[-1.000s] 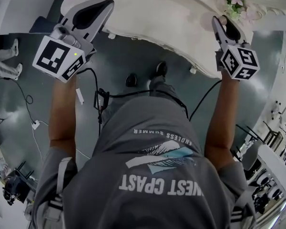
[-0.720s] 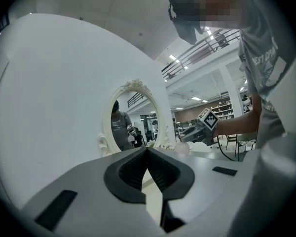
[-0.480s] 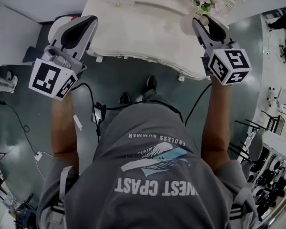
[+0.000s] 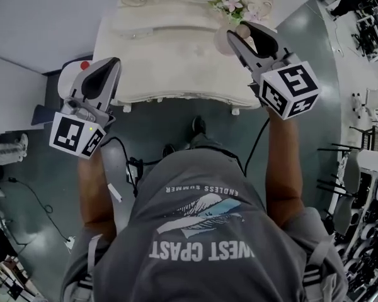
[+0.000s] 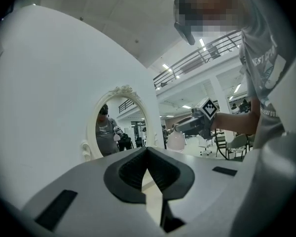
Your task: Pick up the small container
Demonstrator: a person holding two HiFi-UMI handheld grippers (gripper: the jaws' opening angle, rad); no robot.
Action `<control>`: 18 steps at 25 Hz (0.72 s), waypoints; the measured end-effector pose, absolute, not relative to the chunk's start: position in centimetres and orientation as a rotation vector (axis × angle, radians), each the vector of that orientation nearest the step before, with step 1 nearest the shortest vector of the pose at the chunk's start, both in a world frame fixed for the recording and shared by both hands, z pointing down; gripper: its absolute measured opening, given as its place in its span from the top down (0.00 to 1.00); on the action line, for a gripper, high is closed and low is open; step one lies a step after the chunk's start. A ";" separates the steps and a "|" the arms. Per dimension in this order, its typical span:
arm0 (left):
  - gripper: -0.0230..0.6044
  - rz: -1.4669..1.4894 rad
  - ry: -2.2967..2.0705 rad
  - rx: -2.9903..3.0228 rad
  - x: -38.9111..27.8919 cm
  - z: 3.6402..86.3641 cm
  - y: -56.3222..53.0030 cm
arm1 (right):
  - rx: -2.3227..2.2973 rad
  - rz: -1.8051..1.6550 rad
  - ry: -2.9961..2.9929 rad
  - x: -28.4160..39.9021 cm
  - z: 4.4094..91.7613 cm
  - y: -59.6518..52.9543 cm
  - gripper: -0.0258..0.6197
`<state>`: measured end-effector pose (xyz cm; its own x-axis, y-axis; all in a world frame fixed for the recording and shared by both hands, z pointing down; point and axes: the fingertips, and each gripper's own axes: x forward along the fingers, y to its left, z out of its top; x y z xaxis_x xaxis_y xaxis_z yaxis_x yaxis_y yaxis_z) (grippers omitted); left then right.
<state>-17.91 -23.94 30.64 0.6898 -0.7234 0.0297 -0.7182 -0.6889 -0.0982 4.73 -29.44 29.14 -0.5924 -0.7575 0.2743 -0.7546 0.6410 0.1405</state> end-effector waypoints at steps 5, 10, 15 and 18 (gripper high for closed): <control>0.94 -0.085 1.161 -2.840 -17.0 30.7 -23.8 | 1.237 -0.060 -2.556 4.7 27.5 -28.4 0.71; 0.94 -0.079 1.141 -2.845 -16.8 30.5 -23.7 | 1.248 -0.093 -2.553 4.6 26.5 -27.6 0.71; 0.94 -0.079 1.140 -2.850 -17.1 30.8 -23.6 | 1.254 -0.109 -2.542 4.7 26.3 -27.1 0.71; 0.94 -0.080 1.150 -2.852 -17.2 31.2 -23.3 | 1.253 -0.109 -2.538 4.7 26.6 -26.8 0.71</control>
<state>-17.21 -23.33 31.23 0.7194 -0.6942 0.0240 -0.6908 -0.7186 -0.0798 4.74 -26.81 26.58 -0.5705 -0.7857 0.2393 -0.7624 0.6149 0.2016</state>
